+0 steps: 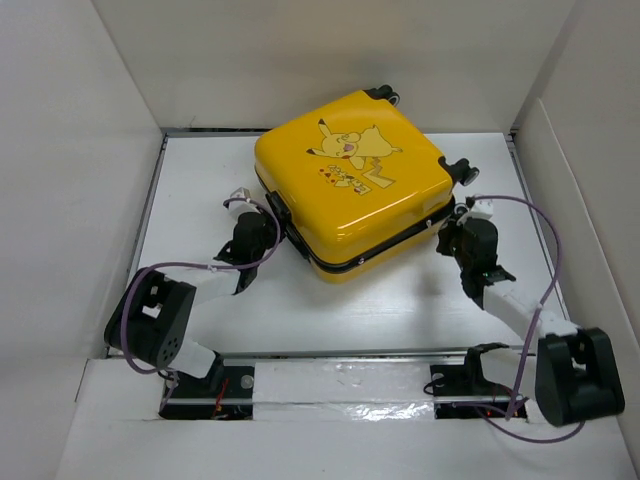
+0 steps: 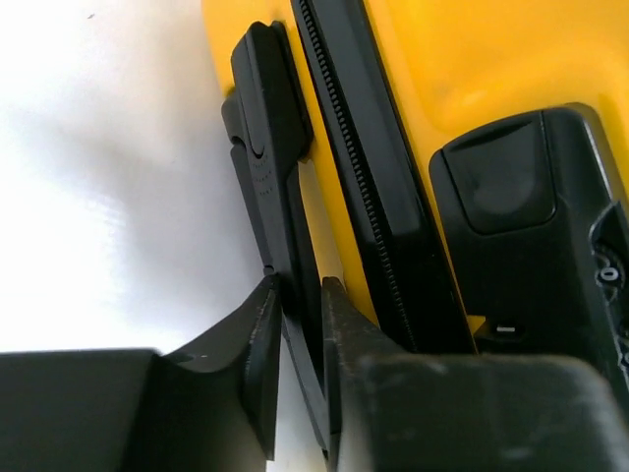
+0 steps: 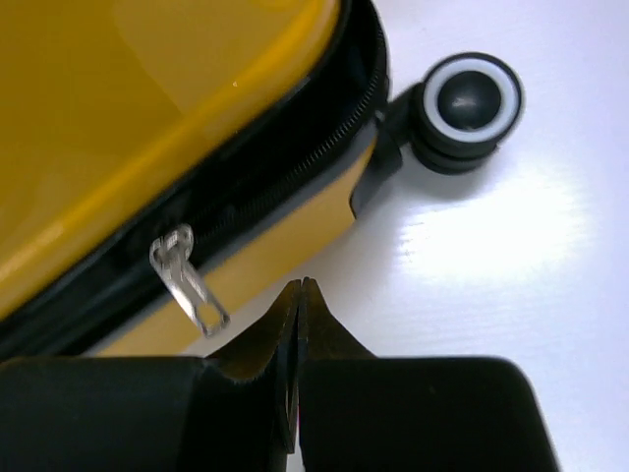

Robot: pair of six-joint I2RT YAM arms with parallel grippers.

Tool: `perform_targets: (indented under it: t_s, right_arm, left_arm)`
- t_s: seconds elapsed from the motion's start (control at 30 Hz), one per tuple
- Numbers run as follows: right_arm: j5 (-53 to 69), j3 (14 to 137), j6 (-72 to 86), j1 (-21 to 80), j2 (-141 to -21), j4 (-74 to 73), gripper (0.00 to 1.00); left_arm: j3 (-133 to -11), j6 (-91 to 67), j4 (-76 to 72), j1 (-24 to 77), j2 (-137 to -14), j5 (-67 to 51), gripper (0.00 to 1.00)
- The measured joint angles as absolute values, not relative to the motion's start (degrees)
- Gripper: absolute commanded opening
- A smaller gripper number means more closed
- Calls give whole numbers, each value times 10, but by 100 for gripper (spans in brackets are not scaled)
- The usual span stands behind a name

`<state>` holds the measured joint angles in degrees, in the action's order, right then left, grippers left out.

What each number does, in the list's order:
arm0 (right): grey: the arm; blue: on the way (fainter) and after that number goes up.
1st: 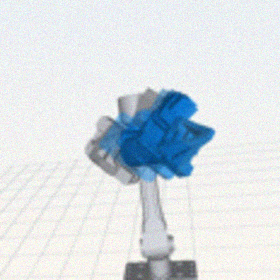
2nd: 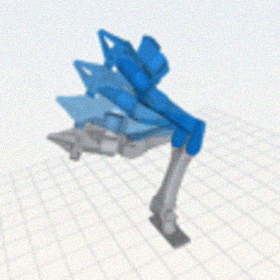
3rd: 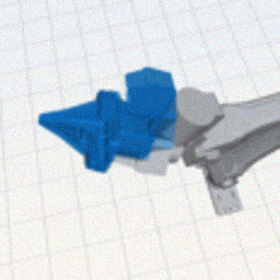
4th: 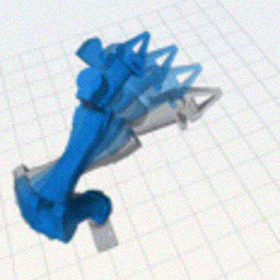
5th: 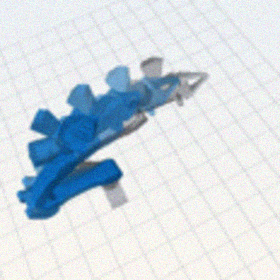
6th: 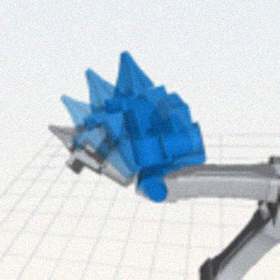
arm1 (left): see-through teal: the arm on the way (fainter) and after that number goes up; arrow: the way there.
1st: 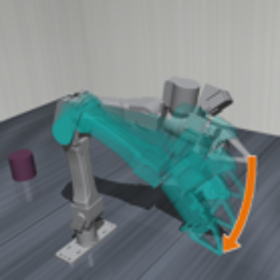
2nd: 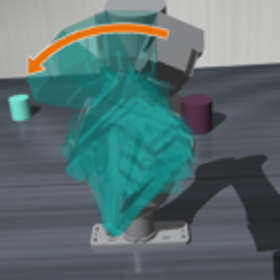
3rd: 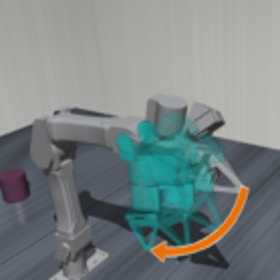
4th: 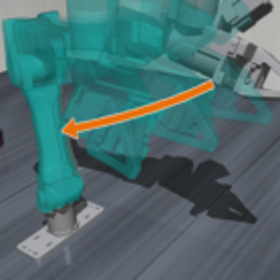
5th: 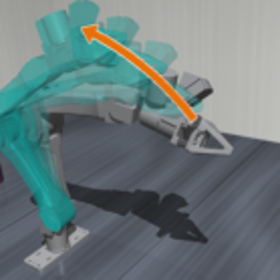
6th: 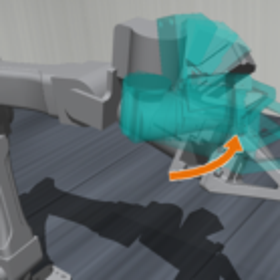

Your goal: Pack the luggage

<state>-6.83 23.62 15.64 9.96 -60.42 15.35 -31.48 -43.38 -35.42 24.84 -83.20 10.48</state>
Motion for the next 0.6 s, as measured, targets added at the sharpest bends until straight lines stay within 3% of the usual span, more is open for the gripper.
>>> perform_targets:
  t_s: [0.23,0.43,0.6]
  right_arm:
    - [-10,296,148,80,-760,212,1]
    - [39,399,106,84,-909,179,1]
    - [56,483,83,115,-955,166,1]
  left_arm:
    - [-261,-436,-439,243,-824,98,0]
    - [-183,-439,-440,270,-737,101,0]
    - [-133,-450,-435,280,-670,82,0]
